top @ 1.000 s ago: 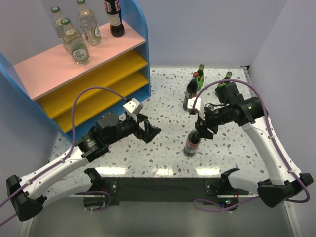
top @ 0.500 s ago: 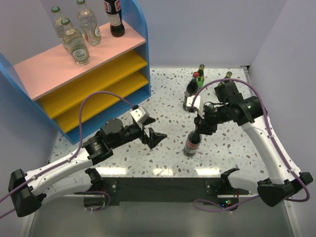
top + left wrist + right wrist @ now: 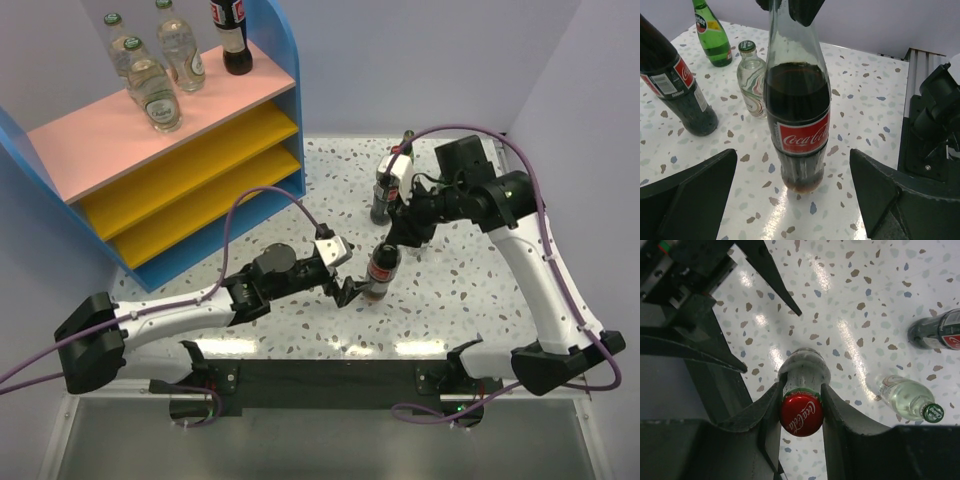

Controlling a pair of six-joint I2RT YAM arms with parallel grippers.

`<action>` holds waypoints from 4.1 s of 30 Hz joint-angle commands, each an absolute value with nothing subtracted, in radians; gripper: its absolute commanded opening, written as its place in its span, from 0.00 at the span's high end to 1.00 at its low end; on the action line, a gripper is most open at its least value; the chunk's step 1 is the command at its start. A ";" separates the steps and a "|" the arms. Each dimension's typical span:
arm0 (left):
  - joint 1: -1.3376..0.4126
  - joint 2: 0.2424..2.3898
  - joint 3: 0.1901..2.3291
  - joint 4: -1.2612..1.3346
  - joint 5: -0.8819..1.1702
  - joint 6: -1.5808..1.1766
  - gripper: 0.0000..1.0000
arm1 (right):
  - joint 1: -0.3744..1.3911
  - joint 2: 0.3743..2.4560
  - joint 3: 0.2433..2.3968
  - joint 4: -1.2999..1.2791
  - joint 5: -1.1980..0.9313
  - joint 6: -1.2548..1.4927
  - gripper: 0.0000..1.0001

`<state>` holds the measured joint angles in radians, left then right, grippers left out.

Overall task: Place and organize the beverage onto the shelf
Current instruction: Pick up the drink from the center of the board, then adjust the drink.

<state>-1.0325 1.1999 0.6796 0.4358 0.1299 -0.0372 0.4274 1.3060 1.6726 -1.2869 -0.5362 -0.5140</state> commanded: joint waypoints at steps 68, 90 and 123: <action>-0.937 1.187 1.366 0.002 -0.235 -0.031 1.00 | 0.176 1.218 1.789 -0.957 -0.388 -0.189 0.01; -0.738 1.603 2.370 -0.387 -0.482 0.041 1.00 | 0.144 1.227 1.690 -0.919 -0.377 -0.164 0.01; -0.732 1.083 1.211 0.095 0.492 -0.149 1.00 | 0.175 1.276 1.737 -0.963 -1.132 -0.307 0.02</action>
<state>-0.7219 1.1454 1.2121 -0.3553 0.3717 -0.1089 0.1452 1.3052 1.7683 -1.0264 -0.9710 -0.3996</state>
